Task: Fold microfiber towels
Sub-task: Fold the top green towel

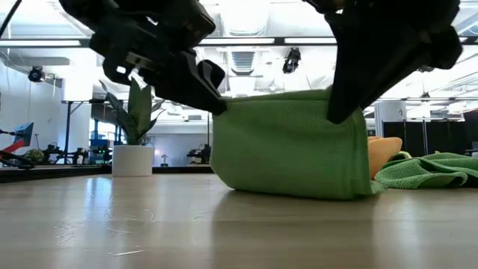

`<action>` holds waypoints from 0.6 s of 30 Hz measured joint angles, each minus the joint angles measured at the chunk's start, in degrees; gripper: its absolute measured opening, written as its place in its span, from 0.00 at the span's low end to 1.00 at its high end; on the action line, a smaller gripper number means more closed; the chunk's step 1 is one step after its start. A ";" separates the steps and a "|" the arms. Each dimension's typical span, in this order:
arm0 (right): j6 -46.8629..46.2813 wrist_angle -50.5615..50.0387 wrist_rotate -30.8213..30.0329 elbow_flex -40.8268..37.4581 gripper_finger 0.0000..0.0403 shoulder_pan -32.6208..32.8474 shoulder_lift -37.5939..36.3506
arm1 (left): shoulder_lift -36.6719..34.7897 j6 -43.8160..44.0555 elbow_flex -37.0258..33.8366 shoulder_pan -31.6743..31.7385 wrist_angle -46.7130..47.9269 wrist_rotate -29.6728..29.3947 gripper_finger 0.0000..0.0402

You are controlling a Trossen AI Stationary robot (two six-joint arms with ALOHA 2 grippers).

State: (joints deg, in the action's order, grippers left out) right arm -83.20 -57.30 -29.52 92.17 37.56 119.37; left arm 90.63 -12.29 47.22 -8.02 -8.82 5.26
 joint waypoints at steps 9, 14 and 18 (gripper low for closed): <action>-8.83 -3.68 0.06 -0.43 0.03 0.15 -0.49 | 2.46 0.04 3.19 2.79 -1.16 0.20 0.00; -13.96 -3.71 -0.32 -3.69 0.03 0.33 -3.89 | 3.31 0.00 5.17 3.91 -1.16 0.56 0.00; -14.84 1.64 -0.19 -10.83 0.03 0.39 -9.43 | 4.87 -0.03 6.30 4.43 -1.07 1.36 0.00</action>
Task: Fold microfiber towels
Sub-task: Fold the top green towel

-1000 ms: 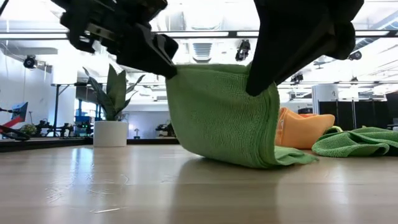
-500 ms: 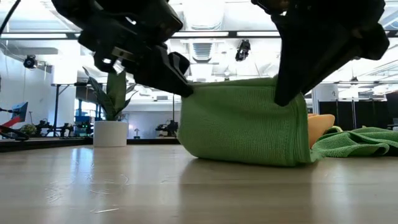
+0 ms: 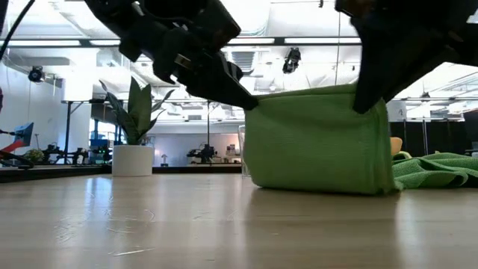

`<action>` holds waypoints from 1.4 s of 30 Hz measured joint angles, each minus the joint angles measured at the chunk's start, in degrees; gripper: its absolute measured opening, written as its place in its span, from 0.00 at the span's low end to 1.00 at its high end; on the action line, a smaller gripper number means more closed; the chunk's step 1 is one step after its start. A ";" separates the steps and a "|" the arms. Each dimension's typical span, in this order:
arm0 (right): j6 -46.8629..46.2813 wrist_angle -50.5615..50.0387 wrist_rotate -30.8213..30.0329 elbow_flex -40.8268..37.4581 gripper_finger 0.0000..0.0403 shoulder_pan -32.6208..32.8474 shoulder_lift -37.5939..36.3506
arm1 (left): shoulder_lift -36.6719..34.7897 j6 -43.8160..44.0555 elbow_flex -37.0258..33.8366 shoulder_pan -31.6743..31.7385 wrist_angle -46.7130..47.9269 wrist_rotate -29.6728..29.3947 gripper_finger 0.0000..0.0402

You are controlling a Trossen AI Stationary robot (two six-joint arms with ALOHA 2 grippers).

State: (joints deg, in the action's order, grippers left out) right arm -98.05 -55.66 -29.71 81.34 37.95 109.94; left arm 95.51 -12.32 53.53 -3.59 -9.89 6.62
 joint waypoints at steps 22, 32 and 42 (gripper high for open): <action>3.40 37.96 6.50 -44.28 0.03 -2.56 -31.50 | 8.78 4.51 8.65 3.72 2.41 7.58 0.00; 3.73 38.11 9.36 -45.96 0.03 -3.48 -28.99 | 15.58 4.35 14.80 5.85 4.30 8.17 0.00; 2.07 37.51 8.87 -46.96 0.03 -3.53 -28.20 | 18.80 1.93 15.42 6.51 4.36 8.24 0.00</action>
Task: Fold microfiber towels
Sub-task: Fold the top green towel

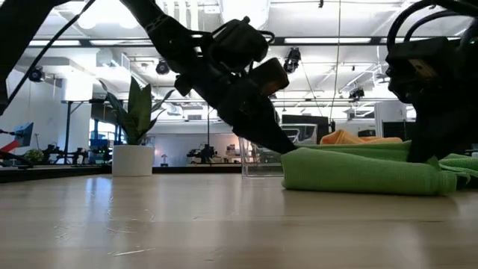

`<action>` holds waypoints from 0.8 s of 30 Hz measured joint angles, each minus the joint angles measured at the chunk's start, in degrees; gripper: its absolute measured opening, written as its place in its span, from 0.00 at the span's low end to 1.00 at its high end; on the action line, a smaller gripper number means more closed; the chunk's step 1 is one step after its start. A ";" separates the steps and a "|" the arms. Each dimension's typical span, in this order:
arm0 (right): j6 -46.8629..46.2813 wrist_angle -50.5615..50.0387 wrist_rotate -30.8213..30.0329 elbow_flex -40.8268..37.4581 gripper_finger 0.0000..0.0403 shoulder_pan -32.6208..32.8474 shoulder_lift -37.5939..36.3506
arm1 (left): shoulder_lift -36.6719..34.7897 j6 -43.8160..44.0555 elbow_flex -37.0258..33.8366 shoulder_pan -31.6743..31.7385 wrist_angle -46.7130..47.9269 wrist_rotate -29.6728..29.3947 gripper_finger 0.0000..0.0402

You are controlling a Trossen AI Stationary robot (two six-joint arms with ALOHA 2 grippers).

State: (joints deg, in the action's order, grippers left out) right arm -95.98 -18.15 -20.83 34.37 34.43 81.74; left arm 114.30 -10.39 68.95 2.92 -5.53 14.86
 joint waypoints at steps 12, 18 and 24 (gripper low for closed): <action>-2.01 -0.17 1.24 -1.16 0.03 -0.20 0.14 | -0.74 -1.99 -0.42 2.22 2.65 -8.06 0.27; -1.71 0.34 0.38 -1.12 0.04 -0.30 -0.32 | -3.94 -1.88 -0.64 2.36 2.98 -4.18 0.42; -1.96 0.37 -0.03 -1.11 0.15 -0.32 -0.67 | -7.21 -0.23 -0.74 0.66 2.29 -0.02 0.44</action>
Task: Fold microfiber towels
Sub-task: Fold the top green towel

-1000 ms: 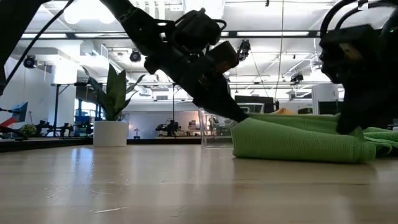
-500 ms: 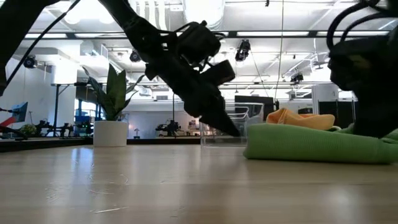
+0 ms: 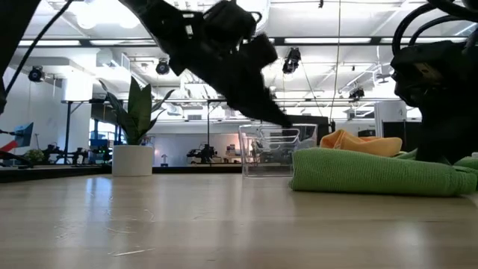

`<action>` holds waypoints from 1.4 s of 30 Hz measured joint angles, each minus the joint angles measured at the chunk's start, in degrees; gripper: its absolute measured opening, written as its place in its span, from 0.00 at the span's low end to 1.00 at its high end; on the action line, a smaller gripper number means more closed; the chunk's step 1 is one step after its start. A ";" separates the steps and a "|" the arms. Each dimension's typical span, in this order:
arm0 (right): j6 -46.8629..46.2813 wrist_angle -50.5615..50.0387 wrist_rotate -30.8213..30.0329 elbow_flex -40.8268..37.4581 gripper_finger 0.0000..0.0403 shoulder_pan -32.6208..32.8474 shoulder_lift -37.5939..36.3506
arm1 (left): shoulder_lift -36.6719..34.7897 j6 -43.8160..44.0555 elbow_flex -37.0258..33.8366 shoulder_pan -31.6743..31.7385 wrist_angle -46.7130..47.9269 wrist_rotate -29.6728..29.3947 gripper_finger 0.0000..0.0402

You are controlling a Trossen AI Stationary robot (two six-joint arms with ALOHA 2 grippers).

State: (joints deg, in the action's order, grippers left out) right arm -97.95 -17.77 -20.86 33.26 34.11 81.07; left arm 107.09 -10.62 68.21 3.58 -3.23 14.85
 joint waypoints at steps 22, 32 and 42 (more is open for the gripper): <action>3.96 -2.14 -7.69 0.04 0.27 0.00 -7.83 | 2.93 6.15 0.41 -7.57 -8.07 -1.68 0.44; 11.40 6.68 -10.81 0.06 0.23 0.26 -7.46 | 3.56 8.86 0.41 -7.98 -9.06 -1.68 0.44; 28.64 20.52 -12.36 0.08 0.26 0.16 1.28 | 4.97 10.18 0.00 -8.59 -11.41 -1.65 0.44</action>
State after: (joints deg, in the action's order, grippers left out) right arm -69.31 2.74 -33.22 33.34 34.27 82.35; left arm 112.05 -0.43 68.21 -5.02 -14.64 13.20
